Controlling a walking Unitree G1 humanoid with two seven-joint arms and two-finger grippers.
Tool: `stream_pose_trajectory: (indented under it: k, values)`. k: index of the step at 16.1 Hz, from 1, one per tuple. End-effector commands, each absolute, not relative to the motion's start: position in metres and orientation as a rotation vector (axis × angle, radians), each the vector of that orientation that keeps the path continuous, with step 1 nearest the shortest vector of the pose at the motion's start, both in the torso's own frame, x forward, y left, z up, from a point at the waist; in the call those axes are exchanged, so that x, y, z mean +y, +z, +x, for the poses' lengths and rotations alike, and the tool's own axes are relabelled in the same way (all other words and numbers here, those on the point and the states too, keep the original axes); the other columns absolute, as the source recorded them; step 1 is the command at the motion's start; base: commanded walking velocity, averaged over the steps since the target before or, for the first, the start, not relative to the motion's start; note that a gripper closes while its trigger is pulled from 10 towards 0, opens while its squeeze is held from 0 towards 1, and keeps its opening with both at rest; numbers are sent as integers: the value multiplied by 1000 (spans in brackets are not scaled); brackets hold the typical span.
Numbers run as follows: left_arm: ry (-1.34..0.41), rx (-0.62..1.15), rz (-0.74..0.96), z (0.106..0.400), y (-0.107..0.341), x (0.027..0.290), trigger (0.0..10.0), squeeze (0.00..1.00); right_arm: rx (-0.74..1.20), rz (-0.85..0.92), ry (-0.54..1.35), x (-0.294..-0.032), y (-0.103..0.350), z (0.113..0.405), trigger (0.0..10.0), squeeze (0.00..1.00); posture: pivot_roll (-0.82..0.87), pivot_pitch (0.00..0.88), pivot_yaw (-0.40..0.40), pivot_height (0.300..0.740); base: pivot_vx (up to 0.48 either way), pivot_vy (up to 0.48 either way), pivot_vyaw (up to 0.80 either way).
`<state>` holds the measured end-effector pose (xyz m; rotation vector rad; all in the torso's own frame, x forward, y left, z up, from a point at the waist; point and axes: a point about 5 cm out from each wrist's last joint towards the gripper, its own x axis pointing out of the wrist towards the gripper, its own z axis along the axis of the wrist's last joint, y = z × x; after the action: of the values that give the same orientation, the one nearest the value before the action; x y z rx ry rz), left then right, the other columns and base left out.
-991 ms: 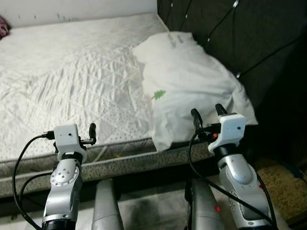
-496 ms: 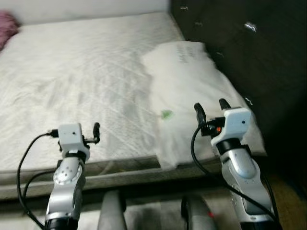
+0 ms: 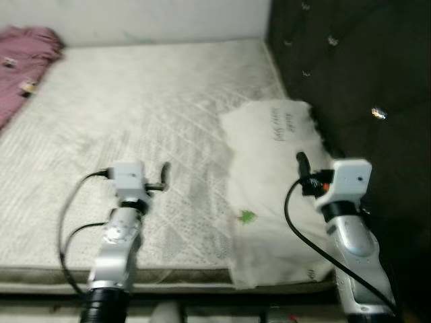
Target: Clean up the room
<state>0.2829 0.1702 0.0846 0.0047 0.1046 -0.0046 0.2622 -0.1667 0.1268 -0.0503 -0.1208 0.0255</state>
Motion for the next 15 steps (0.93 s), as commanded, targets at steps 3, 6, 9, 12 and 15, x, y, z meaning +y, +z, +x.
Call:
stream_pose_trajectory:
  k: [3, 6, 9, 12, 15]
  values:
    - [64, 149, 16, 275, 73, 193, 10000, 0, -134, -46, 56, -156, 127, 258, 10000, 0, -87, 0, 75, 740, 0, 0, 0]
    - [61, 159, 2, 272, 70, 193, 10000, 0, -109, -51, 20, -159, 120, 256, 10000, 0, -87, 0, 81, 740, 0, 149, 0]
    - [60, 161, -13, 270, 70, 194, 10000, 0, -96, -48, -21, -164, 117, 254, 10000, 0, -82, 0, 81, 740, 0, 480, 0]
    - [57, 162, -15, 270, 70, 194, 10000, 0, -75, -50, -24, -164, 112, 251, 10000, 0, -83, 0, 82, 740, 0, 480, -235]
    - [54, 162, -20, 269, 70, 194, 10000, 0, -78, -50, -33, -166, 113, 252, 10000, 0, -86, 0, 84, 740, 0, 480, -698]
